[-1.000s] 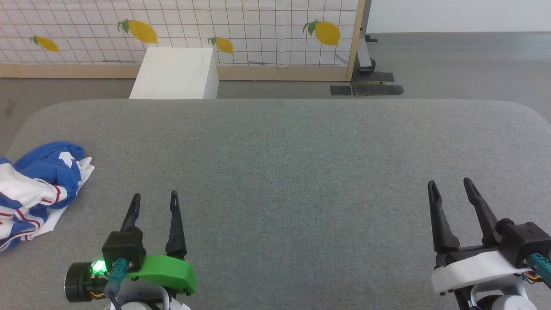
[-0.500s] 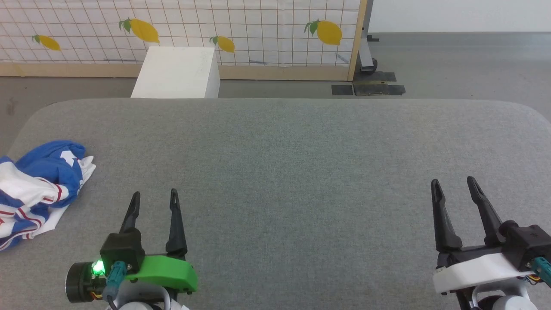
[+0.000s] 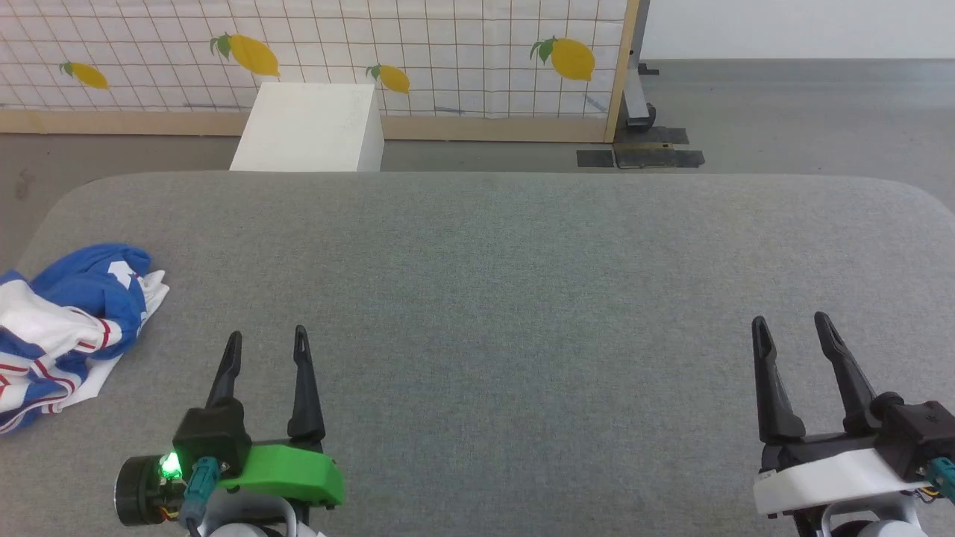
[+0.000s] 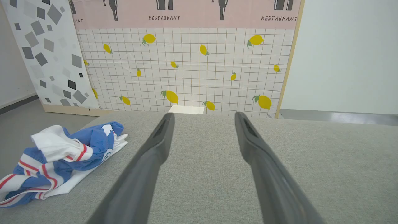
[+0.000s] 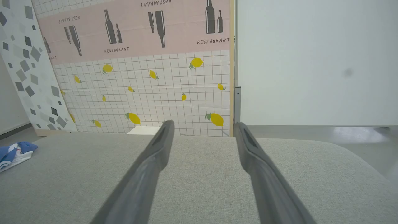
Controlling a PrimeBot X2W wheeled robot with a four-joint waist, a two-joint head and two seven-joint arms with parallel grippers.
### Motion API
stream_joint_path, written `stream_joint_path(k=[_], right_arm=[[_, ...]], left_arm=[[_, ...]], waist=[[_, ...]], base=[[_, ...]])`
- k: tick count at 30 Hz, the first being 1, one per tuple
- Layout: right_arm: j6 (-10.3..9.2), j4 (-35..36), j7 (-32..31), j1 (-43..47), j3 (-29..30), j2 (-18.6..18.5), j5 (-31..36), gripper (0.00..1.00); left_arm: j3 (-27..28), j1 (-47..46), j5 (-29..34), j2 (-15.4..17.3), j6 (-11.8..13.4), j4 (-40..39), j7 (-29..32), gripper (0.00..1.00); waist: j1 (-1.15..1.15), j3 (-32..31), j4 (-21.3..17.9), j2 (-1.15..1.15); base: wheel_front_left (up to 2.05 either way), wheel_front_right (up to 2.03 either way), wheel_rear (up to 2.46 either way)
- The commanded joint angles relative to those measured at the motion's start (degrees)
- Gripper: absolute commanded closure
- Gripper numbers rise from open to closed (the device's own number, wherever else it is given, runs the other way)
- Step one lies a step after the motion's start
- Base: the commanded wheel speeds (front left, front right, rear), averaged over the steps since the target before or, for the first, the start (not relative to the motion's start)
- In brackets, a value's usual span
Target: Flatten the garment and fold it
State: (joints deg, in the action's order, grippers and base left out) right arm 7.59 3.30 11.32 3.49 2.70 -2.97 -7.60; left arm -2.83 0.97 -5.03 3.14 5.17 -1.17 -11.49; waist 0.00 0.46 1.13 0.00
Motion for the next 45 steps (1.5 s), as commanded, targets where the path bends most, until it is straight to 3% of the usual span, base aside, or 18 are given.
stream_joint_path(k=[1,45], right_arm=[[-0.08,0.0,0.74,0.51,0.23,0.07,-0.46,0.0],[-0.1,-2.38,3.68,1.55,0.41,0.1,-1.11,0.0]], left_arm=[[-0.18,-0.99,-0.14,-0.21,0.26,0.09,-0.59,0.0],[-1.21,-0.97,-1.06,-0.26,1.33,2.8,-3.51,0.0]], waist=[[0.0,-0.02,0.01,0.0],[0.0,-0.43,0.71,0.0]], base=[[0.0,0.0,0.0],[0.0,0.0,0.0]])
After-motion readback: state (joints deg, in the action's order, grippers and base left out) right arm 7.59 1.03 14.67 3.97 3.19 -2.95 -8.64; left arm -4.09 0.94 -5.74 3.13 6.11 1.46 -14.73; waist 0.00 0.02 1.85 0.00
